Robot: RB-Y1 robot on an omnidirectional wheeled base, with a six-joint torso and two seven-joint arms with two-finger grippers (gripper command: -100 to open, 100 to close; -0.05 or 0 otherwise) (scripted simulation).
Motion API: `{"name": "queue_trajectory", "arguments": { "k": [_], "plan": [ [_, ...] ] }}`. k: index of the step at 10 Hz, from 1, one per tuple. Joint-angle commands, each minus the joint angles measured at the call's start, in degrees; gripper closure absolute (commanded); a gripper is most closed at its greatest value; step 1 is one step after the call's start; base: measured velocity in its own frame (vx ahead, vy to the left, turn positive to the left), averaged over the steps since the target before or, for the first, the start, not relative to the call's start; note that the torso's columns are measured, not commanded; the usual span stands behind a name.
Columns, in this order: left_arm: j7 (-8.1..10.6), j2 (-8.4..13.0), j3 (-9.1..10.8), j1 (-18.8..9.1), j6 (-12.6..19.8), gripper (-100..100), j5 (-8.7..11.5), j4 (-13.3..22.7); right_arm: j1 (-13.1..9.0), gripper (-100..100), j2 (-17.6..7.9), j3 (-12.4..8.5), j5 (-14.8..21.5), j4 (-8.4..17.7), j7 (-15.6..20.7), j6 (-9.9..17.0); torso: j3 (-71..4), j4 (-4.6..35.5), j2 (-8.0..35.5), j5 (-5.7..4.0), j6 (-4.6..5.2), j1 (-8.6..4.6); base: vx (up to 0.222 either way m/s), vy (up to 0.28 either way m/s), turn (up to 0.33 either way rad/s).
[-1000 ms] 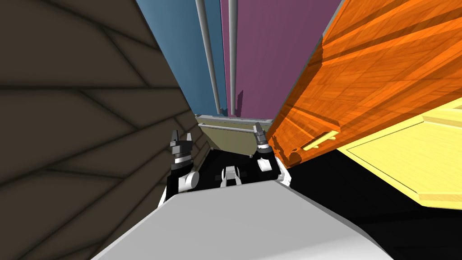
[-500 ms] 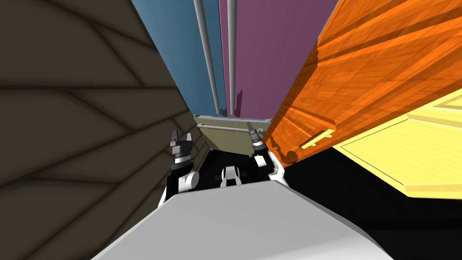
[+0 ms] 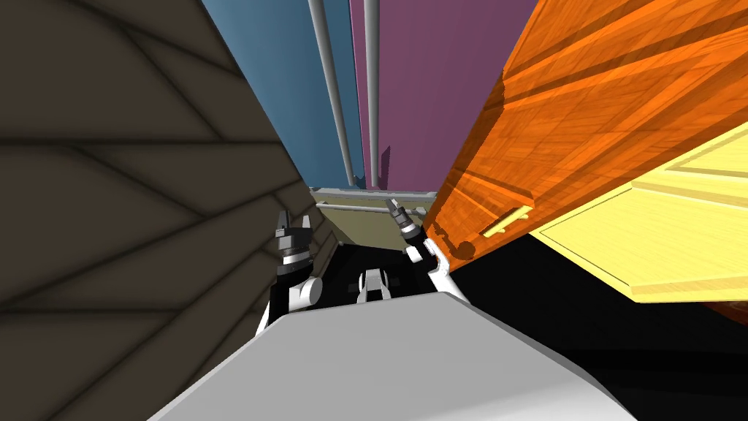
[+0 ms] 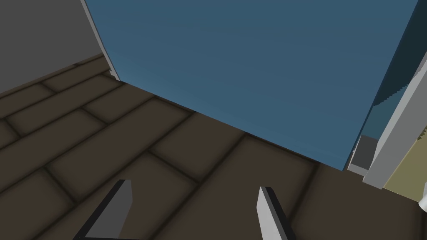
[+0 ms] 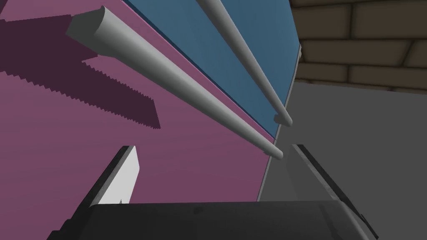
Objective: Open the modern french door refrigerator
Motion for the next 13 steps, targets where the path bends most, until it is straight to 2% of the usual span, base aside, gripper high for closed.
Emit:
{"name": "queue_trajectory", "arguments": {
  "k": [1,2,3,4,6,7,8,9,11,12,13],
  "plan": [
    [0.0,0.0,0.0,0.0,0.0,0,0.0,0.0,-3.89,-100,-1.1,1.27,4.34,1.91,0.39,0.54,0.01,0.01,0.03,0.0,0.0,-0.02,0.009,0.029,-0.068],
    [0.0,0.0,0.0,0.0,0.0,0,0.0,0.0,-3.89,-100,-1.1,1.27,4.91,1.91,0.39,0.54,0.02,0.01,0.02,-0.01,0.01,-0.02,0.01,0.025,-0.037],
    [0.0,0.0,0.0,0.0,0.0,0,0.0,0.0,-6.26,-100,-1.62,2.13,7.15,3.47,0.75,0.86,0.01,0.0,0.01,-0.01,0.0,-0.03,0.008,0.029,-0.086],
    [0.0,0.0,0.0,0.0,0.0,0,0.0,0.0,-6.26,-100,-1.62,2.13,7.55,3.47,0.75,0.86,0.0,0.0,0.0,0.0,0.01,-0.01,0.008,0.026,-0.037],
    [0.0,0.0,0.0,0.0,0.0,0,0.0,0.0,-10.39,-100,-2.69,3.82,11.55,6.78,1.52,1.61,0.0,0.0,0.0,0.0,0.0,-0.01,0.015,0.035,-0.088],
    [0.0,0.0,0.0,0.0,0.0,0,0.0,0.0,-11.11,-100,-2.69,3.82,12.86,6.78,1.52,1.61,-0.02,-0.01,-0.03,0.01,0.0,0.03,0.015,0.036,-0.044],
    [0.0,0.0,0.0,0.0,0.0,0,0.0,0.0,-13.39,-100,-3.25,4.64,14.74,8.54,1.93,2.04,0.01,0.0,0.01,0.0,0.0,0.0,0.008,0.033,-0.072],
    [0.0,0.0,0.0,0.0,0.0,0,0.0,0.0,-13.57,-100,-3.25,4.64,15.51,8.54,1.93,2.04,0.02,0.01,0.03,-0.01,0.0,-0.02,0.004,0.027,-0.042],
    [0.0,0.0,0.0,0.0,0.0,0,0.0,0.0,-17.85,-100,-4.44,6.21,19.47,12.22,2.8,3.01,0.01,0.01,0.02,-0.01,0.0,-0.03,0.01,0.04,-0.102],
    [0.0,0.0,0.0,0.0,0.0,0,0.0,0.0,-18.54,-100,-4.44,6.21,20.76,12.22,2.8,3.01,-0.01,-0.01,-0.02,0.01,0.01,0.03,0.013,0.04,-0.038],
    [0.0,0.0,0.0,0.0,0.0,0,0.0,0.0,-20.86,-100,-5.09,6.95,22.58,14.13,3.25,3.54,0.0,0.0,0.0,0.0,-0.01,0.0,0.01,0.036,-0.078]
  ]
}}
